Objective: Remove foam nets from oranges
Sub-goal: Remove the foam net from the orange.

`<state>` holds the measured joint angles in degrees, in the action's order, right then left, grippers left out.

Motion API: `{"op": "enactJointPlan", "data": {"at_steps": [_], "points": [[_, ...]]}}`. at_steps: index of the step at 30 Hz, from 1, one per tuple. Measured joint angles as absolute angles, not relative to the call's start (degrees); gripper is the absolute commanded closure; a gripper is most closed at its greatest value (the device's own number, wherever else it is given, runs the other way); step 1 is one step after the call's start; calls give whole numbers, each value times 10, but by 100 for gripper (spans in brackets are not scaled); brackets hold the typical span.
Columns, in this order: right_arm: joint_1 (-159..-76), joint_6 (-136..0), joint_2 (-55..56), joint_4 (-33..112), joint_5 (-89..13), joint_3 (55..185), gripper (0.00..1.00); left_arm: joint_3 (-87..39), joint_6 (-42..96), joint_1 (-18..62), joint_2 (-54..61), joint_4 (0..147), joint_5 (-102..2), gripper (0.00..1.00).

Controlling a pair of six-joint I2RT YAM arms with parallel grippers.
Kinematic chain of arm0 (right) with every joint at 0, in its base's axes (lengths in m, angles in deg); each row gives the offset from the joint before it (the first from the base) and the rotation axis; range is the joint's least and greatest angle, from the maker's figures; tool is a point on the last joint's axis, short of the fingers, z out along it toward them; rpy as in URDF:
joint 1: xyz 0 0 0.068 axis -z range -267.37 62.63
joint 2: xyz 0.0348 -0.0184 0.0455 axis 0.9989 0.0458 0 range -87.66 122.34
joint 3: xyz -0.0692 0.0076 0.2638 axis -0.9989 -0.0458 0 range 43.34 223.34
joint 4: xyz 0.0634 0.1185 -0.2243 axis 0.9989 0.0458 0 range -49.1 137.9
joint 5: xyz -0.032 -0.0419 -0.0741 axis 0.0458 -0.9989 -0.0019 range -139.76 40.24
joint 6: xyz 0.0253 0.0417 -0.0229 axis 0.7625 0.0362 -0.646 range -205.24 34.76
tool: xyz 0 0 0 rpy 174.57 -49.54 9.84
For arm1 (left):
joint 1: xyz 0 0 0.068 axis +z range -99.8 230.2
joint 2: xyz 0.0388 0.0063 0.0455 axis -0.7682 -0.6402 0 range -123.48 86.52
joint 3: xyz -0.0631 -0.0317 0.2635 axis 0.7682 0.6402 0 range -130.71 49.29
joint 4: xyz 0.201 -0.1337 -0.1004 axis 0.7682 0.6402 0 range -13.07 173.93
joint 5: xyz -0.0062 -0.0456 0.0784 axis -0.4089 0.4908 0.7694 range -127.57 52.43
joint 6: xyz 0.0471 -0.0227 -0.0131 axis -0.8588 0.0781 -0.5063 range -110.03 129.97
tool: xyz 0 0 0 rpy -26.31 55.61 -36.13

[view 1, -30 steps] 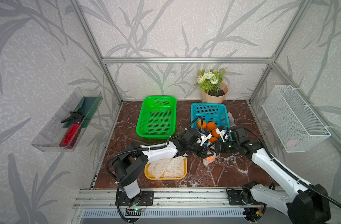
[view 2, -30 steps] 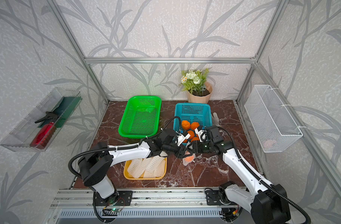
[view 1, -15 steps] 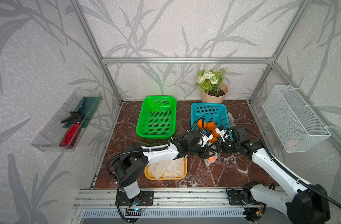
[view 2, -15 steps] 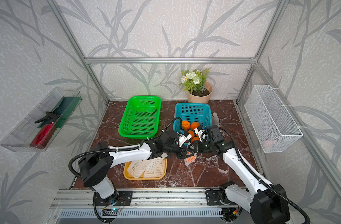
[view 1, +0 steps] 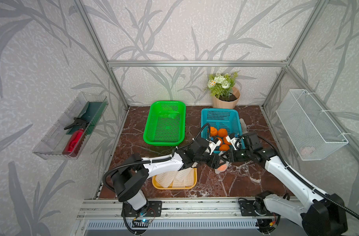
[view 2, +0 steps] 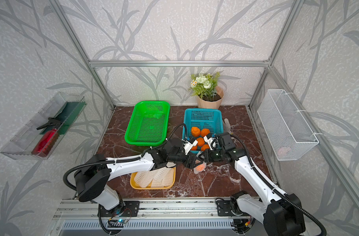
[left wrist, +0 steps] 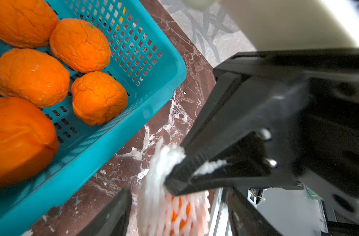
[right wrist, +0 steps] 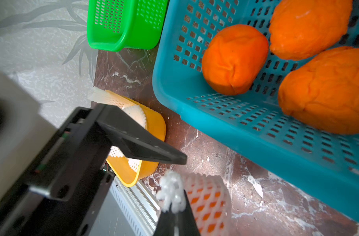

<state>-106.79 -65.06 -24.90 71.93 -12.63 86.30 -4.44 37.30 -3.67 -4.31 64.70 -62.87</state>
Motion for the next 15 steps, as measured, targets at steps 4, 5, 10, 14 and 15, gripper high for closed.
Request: {"op": "enactJointPlan", "data": {"at_steps": [4,5,10,14,15], "points": [[-1071,-658,-249,740,-121,863,100,-32,382,-31,1,616,-627,24],[-1072,-658,-249,740,-119,863,100,-31,383,-29,8,608,-627,24],[-1072,-658,-249,737,-109,860,100,-31,384,-27,0,583,-645,24],[-1072,-660,-250,737,-101,856,100,-29,378,-30,-34,571,-674,25],[-1072,-663,-250,737,-99,856,100,-27,375,-32,-40,568,-679,26]]}}
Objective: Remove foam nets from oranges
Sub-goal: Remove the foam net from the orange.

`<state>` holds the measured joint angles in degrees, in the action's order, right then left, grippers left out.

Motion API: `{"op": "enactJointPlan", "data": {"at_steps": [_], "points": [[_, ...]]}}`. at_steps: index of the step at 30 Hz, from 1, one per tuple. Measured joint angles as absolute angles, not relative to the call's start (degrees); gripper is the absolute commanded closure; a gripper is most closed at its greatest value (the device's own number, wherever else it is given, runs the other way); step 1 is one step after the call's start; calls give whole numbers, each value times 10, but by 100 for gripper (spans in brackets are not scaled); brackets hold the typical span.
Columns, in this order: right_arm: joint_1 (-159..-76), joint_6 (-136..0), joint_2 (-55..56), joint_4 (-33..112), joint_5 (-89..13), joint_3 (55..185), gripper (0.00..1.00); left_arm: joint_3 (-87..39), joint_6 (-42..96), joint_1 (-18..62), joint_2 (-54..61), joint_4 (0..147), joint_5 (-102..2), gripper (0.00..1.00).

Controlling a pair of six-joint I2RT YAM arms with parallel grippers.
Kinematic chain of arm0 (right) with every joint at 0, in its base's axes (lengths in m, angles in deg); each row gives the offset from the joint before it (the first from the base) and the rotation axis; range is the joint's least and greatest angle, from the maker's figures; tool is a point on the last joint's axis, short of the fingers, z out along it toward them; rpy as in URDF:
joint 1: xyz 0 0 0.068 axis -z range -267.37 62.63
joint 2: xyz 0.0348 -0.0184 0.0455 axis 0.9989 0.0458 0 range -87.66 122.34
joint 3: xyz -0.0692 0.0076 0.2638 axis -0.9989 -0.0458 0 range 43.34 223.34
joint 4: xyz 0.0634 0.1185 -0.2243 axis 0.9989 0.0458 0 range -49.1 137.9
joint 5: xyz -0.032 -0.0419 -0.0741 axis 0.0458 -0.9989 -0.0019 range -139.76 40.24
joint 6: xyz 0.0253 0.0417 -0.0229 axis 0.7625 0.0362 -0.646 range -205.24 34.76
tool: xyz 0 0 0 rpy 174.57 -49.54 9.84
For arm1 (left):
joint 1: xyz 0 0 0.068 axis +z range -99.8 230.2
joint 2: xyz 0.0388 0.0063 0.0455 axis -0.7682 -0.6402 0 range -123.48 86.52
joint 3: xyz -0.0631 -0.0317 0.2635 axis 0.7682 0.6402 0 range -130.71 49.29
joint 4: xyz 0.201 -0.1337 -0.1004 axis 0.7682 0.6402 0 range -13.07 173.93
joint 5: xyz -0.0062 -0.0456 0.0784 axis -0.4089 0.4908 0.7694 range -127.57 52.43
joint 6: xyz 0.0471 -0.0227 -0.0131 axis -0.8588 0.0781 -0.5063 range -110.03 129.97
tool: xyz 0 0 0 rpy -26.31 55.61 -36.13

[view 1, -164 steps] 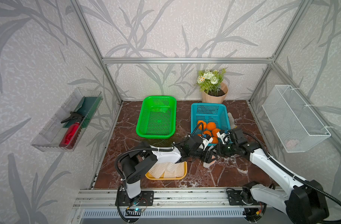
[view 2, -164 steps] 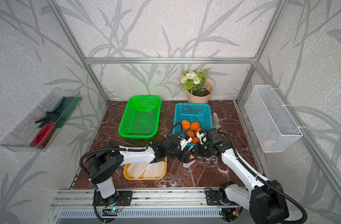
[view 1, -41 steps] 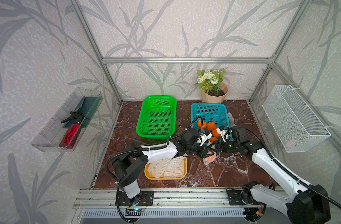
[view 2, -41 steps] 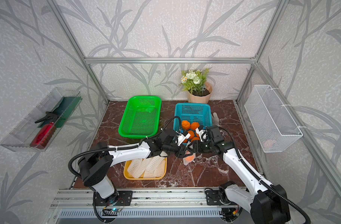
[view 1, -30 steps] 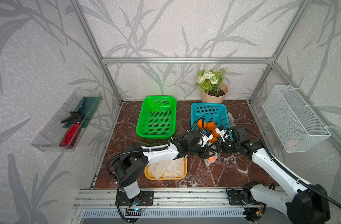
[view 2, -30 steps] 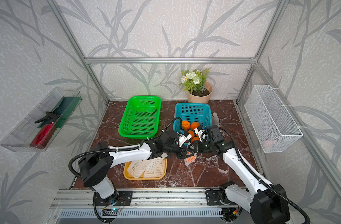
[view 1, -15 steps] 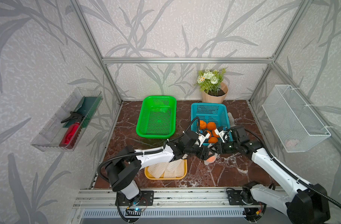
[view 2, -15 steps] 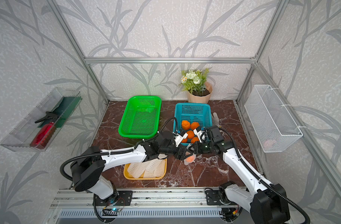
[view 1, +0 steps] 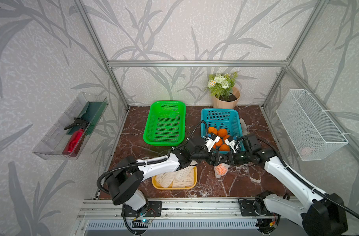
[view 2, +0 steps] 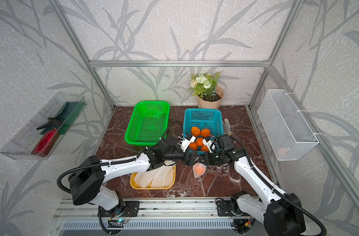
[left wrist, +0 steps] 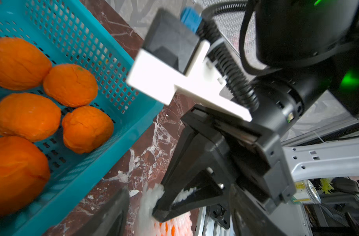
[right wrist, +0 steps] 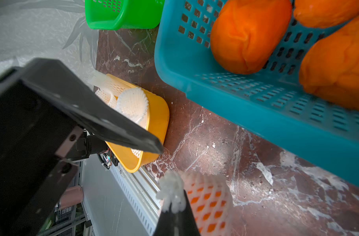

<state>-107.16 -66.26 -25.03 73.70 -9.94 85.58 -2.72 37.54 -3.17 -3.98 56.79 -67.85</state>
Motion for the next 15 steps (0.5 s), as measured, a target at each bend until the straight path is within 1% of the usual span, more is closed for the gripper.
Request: {"op": "enactJointPlan", "data": {"at_steps": [8,15], "points": [[-1072,-682,-267,738,-92,856,100,-18,335,-39,-50,573,-698,27],[-1072,-695,-268,738,-82,856,100,-20,298,-42,-56,601,-706,34]]}}
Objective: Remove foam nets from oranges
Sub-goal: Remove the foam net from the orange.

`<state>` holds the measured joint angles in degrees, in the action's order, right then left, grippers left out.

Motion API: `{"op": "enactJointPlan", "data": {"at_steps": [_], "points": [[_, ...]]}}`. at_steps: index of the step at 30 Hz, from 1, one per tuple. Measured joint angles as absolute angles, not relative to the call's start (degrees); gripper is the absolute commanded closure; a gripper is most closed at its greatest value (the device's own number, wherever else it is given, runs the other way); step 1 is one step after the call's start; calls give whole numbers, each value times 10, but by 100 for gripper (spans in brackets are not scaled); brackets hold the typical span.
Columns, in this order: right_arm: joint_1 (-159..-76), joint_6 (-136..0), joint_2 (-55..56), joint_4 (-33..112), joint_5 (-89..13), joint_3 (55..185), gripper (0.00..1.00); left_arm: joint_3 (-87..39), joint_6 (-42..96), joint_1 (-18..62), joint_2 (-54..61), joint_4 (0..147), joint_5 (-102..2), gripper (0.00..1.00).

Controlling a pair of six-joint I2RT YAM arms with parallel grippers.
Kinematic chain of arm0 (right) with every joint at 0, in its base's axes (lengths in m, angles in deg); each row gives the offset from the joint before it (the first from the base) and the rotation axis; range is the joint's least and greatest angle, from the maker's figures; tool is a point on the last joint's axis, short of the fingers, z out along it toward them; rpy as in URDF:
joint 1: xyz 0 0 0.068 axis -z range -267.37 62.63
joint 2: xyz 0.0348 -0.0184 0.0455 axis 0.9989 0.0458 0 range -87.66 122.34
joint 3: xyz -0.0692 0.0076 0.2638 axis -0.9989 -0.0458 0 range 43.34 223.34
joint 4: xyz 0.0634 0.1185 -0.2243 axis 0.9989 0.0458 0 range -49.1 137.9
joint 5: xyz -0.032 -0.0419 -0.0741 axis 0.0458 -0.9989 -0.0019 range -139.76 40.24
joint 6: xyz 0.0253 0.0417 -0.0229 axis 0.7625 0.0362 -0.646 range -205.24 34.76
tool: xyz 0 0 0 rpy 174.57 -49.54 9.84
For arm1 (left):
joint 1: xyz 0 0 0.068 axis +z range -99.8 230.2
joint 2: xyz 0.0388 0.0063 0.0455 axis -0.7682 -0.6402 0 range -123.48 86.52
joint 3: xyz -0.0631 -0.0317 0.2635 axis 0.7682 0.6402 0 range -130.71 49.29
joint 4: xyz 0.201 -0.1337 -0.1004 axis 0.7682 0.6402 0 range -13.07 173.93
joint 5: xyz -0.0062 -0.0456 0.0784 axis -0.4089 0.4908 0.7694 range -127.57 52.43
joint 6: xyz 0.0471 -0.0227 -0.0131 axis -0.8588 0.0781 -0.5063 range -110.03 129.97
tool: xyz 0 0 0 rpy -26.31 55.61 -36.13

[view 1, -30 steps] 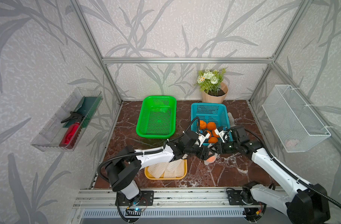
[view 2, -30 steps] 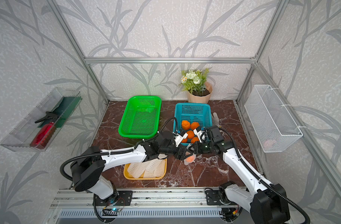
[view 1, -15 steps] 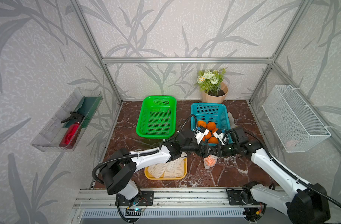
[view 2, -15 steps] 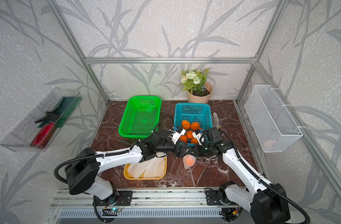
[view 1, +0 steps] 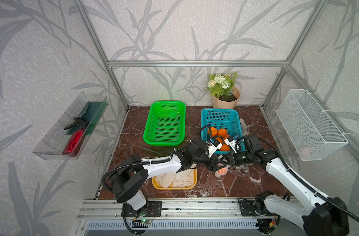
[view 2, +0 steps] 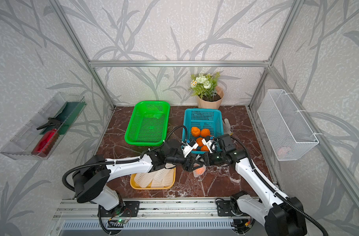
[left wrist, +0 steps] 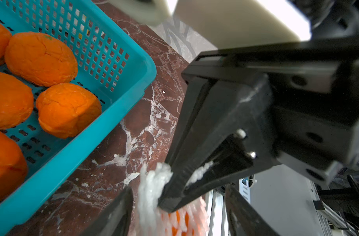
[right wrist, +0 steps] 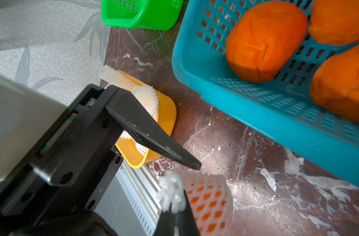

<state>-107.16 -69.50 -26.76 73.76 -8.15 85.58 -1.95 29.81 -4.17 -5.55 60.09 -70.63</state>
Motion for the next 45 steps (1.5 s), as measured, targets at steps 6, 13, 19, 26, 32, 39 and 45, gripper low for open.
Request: {"op": "enactJointPlan", "data": {"at_steps": [6,13,19,26,32,39,45], "points": [[-1072,-701,-266,738,-72,856,100,-25,278,-45,-74,618,-713,49],[-1073,-702,-261,738,-70,856,100,-32,265,-48,-81,617,-715,73],[-1073,-700,-261,738,-74,856,81,-33,265,-48,-82,619,-716,83],[-1058,-657,-257,733,-80,867,52,-33,278,-49,-87,612,-717,92],[-998,-606,-274,727,-74,868,38,-30,288,-49,-86,581,-702,96],[-988,-596,-293,752,-59,865,31,-10,295,-49,-86,545,-684,100],[-988,-607,-324,777,-50,840,31,-9,297,-49,-86,538,-654,100]]}}
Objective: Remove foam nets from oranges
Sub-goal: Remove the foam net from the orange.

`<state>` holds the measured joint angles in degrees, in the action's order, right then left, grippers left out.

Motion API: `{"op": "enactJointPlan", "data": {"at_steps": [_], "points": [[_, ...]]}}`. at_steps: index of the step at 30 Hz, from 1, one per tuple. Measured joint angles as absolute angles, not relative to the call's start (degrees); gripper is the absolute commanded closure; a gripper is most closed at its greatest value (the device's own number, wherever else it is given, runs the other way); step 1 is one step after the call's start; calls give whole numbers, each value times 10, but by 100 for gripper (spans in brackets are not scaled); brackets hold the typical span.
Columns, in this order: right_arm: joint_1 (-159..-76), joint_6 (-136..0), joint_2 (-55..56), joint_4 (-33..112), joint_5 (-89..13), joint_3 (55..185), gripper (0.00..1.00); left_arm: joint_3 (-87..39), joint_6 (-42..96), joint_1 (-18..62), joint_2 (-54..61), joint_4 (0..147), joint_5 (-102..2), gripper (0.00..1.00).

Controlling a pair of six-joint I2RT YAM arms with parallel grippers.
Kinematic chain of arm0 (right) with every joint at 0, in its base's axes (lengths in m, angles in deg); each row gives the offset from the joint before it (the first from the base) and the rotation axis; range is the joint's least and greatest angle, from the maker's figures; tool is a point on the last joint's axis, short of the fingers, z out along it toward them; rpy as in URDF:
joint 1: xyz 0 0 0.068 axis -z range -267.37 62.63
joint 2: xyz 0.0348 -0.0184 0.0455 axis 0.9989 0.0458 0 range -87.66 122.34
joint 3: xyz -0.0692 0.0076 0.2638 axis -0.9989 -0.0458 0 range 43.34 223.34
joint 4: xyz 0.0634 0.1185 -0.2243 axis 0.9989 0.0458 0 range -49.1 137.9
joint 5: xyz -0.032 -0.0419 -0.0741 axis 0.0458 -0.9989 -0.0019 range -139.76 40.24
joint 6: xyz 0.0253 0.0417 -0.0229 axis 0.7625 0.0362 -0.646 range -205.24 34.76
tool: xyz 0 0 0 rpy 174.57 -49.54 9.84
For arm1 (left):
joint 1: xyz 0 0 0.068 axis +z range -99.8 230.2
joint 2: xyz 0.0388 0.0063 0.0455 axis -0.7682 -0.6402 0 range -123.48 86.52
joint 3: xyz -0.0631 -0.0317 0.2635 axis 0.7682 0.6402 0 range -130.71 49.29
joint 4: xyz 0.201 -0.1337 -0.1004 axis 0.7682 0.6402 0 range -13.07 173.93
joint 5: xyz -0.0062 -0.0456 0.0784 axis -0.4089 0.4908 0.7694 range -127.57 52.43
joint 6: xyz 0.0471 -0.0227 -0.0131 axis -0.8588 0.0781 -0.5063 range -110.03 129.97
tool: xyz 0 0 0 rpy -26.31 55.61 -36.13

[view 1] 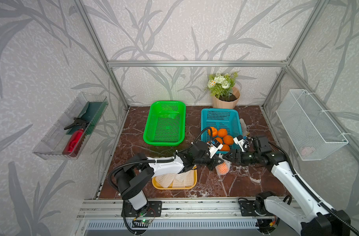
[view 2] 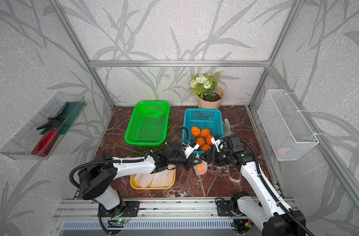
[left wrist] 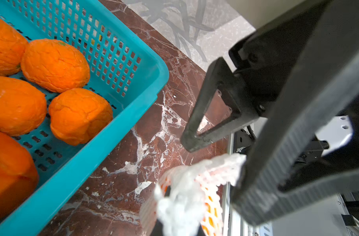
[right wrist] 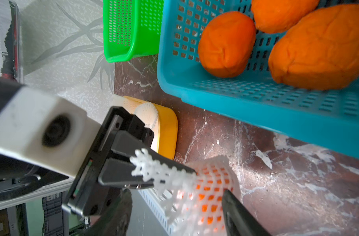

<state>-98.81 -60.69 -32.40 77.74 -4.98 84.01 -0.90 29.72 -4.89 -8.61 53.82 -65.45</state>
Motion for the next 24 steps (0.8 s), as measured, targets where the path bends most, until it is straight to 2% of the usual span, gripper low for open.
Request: {"op": "enactJointPlan", "data": {"at_steps": [7,20,24], "points": [[-988,-620,-361,788,-59,799,36,-9,316,-49,-86,534,-637,100],[-995,-606,-357,730,-94,758,56,-9,353,-50,-97,512,-637,100],[-995,-601,-347,712,-93,758,68,-9,360,-53,-101,511,-637,100]]}}
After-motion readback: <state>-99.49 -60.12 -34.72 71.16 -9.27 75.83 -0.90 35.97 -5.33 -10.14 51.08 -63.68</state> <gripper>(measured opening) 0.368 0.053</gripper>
